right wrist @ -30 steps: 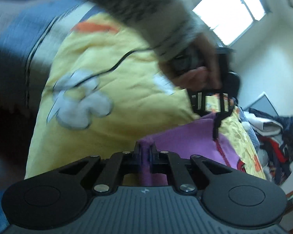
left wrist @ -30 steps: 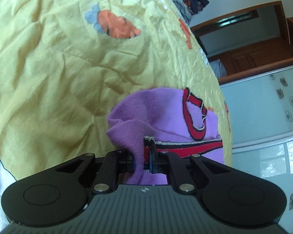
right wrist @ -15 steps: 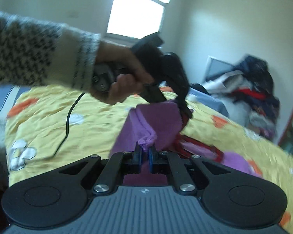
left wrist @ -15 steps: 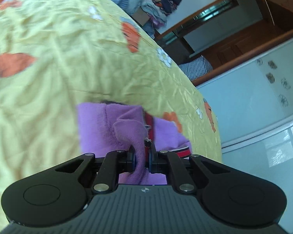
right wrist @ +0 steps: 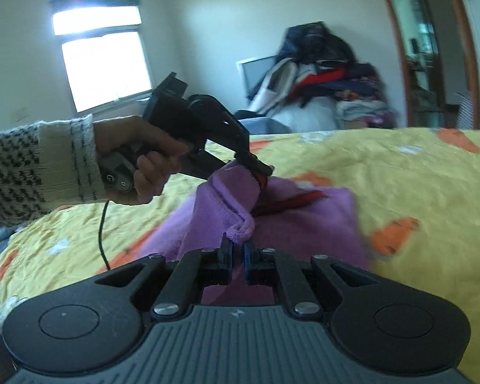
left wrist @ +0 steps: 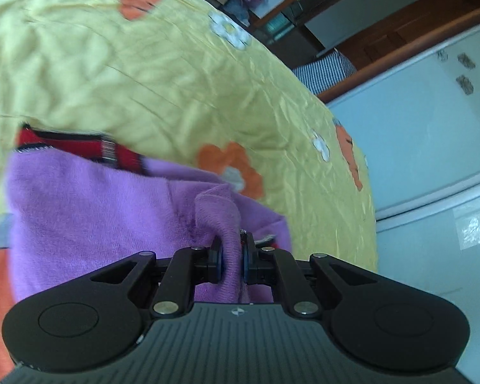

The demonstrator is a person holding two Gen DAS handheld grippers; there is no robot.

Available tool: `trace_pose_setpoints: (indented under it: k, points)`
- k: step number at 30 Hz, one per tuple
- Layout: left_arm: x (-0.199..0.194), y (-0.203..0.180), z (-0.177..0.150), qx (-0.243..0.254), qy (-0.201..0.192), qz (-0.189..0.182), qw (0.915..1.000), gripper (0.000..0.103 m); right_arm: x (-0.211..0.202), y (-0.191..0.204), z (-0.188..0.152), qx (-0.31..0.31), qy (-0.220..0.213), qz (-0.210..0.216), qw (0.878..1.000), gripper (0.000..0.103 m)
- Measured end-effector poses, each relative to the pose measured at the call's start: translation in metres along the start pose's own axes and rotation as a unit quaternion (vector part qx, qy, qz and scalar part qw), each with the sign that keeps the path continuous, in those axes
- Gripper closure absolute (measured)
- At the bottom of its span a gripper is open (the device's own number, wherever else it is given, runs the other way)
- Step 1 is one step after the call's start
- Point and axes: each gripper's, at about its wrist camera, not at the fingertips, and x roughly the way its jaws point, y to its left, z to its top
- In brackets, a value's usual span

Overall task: Fold small clothes
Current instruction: 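Lift the hem with both grippers and fold it toward the collar, then open both grippers and smooth the folded purple sweater flat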

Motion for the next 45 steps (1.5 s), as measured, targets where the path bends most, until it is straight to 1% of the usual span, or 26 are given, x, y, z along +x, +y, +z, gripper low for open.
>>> trace_pose_setpoints:
  k: [2,7,10,12,14,15,16,17,18,19,20,21,23,25,27,29,31,33,34,36,37,39,40,41,43,45]
  points:
    - [0.018,-0.015,-0.001,0.010,0.004,0.004,0.9999,0.092,-0.008,-0.015,-0.006,0.028,-0.001,-0.003,1.000,0.097]
    - [0.053,-0.043,-0.009,0.019,0.009,0.011,0.9997,0.092,-0.024,-0.040,-0.024,0.060,0.001,-0.030,0.998,0.097]
    - [0.066,-0.057,-0.015,0.033,0.017,0.016,0.9992,0.092,-0.034,-0.051,-0.035,0.070,0.006,-0.038,0.997,0.097]
    - [0.072,-0.062,-0.019,0.039,0.019,0.017,0.9989,0.092,-0.030,-0.062,-0.035,0.074,0.011,-0.045,0.996,0.097]
    - [0.078,-0.066,-0.020,0.046,0.013,0.026,0.9985,0.092,-0.032,-0.068,-0.040,0.086,0.008,-0.056,0.995,0.096]
    - [0.082,-0.068,-0.020,0.049,0.011,0.034,0.9982,0.085,-0.032,-0.070,-0.042,0.085,0.007,-0.063,0.994,0.091]
    - [0.086,-0.071,-0.019,0.049,0.014,0.045,0.9977,0.075,-0.028,-0.071,-0.043,0.076,0.024,-0.076,0.994,0.082]
    - [0.088,-0.073,-0.017,0.047,0.021,0.050,0.9974,0.057,-0.026,-0.072,-0.042,0.063,0.047,-0.097,0.992,0.047]
    - [0.084,-0.076,-0.014,0.044,0.015,0.047,0.9978,0.048,-0.028,-0.074,-0.039,0.055,0.048,-0.096,0.993,0.018]
    - [0.072,-0.077,-0.012,0.045,-0.001,0.034,0.9984,0.044,-0.038,-0.078,-0.036,0.051,0.027,-0.081,0.995,0.015]
    - [0.055,-0.079,-0.012,0.052,-0.016,0.024,0.9982,0.029,-0.048,-0.081,-0.030,0.048,0.006,-0.077,0.996,0.015]
    - [0.036,-0.080,-0.014,0.064,-0.034,0.022,0.9971,0.014,-0.050,-0.086,-0.021,0.045,0.006,-0.079,0.996,0.015]
    - [-0.008,-0.078,-0.027,0.095,-0.080,0.021,0.9921,0.002,-0.049,-0.095,0.000,0.035,0.004,-0.035,0.999,0.015]
    - [-0.043,-0.065,-0.048,0.108,-0.099,0.031,0.9887,0.002,-0.035,-0.105,0.020,0.044,0.013,0.001,0.999,0.020]
    - [-0.063,-0.045,-0.071,0.097,-0.099,0.037,0.9897,0.001,-0.008,-0.111,0.036,0.048,0.032,0.059,0.997,0.023]
    - [-0.067,-0.024,-0.094,0.080,-0.084,0.030,0.9928,0.001,0.022,-0.111,0.046,0.047,0.054,0.099,0.993,0.023]
    - [-0.065,-0.007,-0.115,0.071,-0.076,0.041,0.9938,0.001,0.054,-0.106,0.050,0.033,0.088,0.131,0.987,0.024]
    - [-0.055,0.007,-0.131,0.072,-0.062,0.057,0.9939,0.002,0.084,-0.099,0.050,0.014,0.125,0.130,0.984,0.025]
    - [-0.052,0.012,-0.137,0.077,-0.062,0.065,0.9930,0.002,0.099,-0.099,0.049,0.006,0.144,0.115,0.983,0.025]
    - [-0.049,0.015,-0.149,0.109,-0.079,0.078,0.9878,0.001,0.127,-0.101,0.042,-0.033,0.174,0.023,0.984,0.024]
    - [-0.049,0.012,-0.153,0.128,-0.082,0.087,0.9846,0.001,0.136,-0.107,0.040,-0.037,0.181,0.008,0.983,0.020]
    - [-0.050,0.004,-0.158,0.145,-0.080,0.115,0.9795,0.001,0.139,-0.114,0.044,-0.012,0.184,0.021,0.983,0.022]
    - [-0.053,0.001,-0.161,0.142,-0.077,0.124,0.9791,0.001,0.135,-0.110,0.047,-0.021,0.178,0.006,0.984,0.021]
    - [-0.058,-0.002,-0.167,0.141,-0.076,0.122,0.9795,0.001,0.132,-0.104,0.052,-0.039,0.169,-0.006,0.985,0.021]
    - [-0.066,-0.007,-0.179,0.146,-0.087,0.108,0.9796,0.000,0.135,-0.094,0.061,-0.059,0.163,0.005,0.985,0.021]
    - [-0.069,-0.016,-0.196,0.164,-0.093,0.111,0.9757,0.000,0.141,-0.083,0.070,-0.082,0.150,-0.007,0.985,0.021]
